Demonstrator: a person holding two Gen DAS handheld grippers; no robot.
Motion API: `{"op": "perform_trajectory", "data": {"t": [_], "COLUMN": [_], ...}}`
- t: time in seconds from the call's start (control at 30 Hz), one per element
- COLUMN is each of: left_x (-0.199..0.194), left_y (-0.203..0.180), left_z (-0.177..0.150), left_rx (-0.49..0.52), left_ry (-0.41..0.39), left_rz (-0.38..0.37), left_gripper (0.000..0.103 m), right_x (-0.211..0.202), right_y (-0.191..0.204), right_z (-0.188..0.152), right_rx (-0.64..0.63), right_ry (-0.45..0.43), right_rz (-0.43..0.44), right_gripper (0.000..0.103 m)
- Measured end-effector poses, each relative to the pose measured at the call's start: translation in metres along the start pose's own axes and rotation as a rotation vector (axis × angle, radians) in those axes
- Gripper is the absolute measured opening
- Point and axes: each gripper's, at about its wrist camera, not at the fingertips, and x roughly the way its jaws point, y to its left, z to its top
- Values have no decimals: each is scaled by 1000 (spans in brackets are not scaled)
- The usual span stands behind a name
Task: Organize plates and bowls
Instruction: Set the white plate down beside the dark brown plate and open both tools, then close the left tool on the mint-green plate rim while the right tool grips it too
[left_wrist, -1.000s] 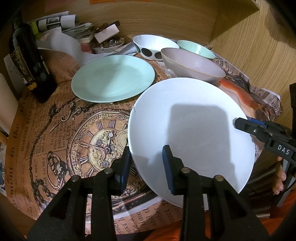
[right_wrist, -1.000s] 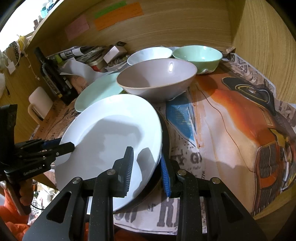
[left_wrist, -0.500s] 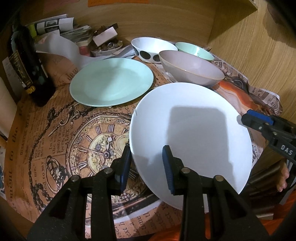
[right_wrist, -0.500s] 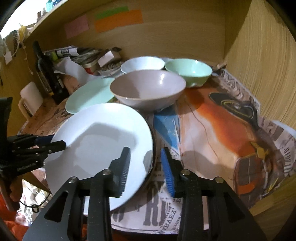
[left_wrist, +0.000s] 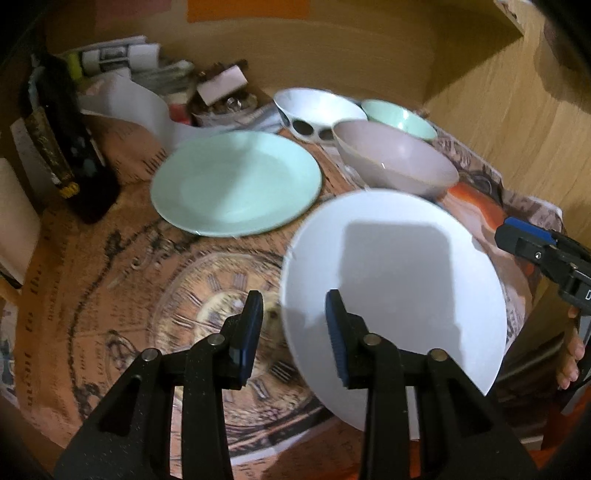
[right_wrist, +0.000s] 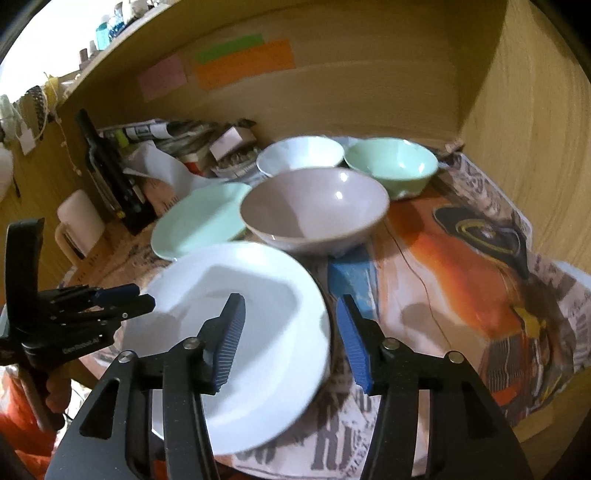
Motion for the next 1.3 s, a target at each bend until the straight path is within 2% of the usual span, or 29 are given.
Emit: {"op": "perform_trajectory", "data": {"t": [0.1,0.17,0.27,0.43,0.5,0.53,0.63,0.83,1.13,1.2,1.23,1.3], "left_x": [-14,-24,-40,-53,-54,-54,-51,-31,4,10,13,18], "left_y": [10,17,28,50,58,61,71,87,111,116,118,121], "left_z": [8,13,21,33,36,38,46,59,67,68,68,70], "left_rx": [-16,-23,-37,-77,-94,-99,-109,-126,-183,-186,-185,-182], "left_ry": [-48,-88,-152,-199,-210,-214,-222,-190,-98,-82,-75,-62], "left_rz": [25,47,84,113,120,127,161,190,185,190,192,195], "left_gripper": [47,59,69,80,83,84,87,90,90,90,90,90], "right_x": [0,1,3,10,15,18,31,70,148,163,170,185], "right_y": [6,9,16,28,34,35,41,58,66,66,66,65], "right_z": [12,20,34,53,62,66,77,98,125,127,129,131], "right_rx": [-24,-40,-64,-111,-133,-138,-152,-184,-219,-222,-225,-224], "right_ry": [-25,-41,-63,-93,-103,-108,-113,-43,174,219,243,301], "right_rz": [16,25,39,58,64,63,62,91,118,112,110,109], "right_gripper": [51,52,52,53,58,64,66,66,65,61,55,53]}}
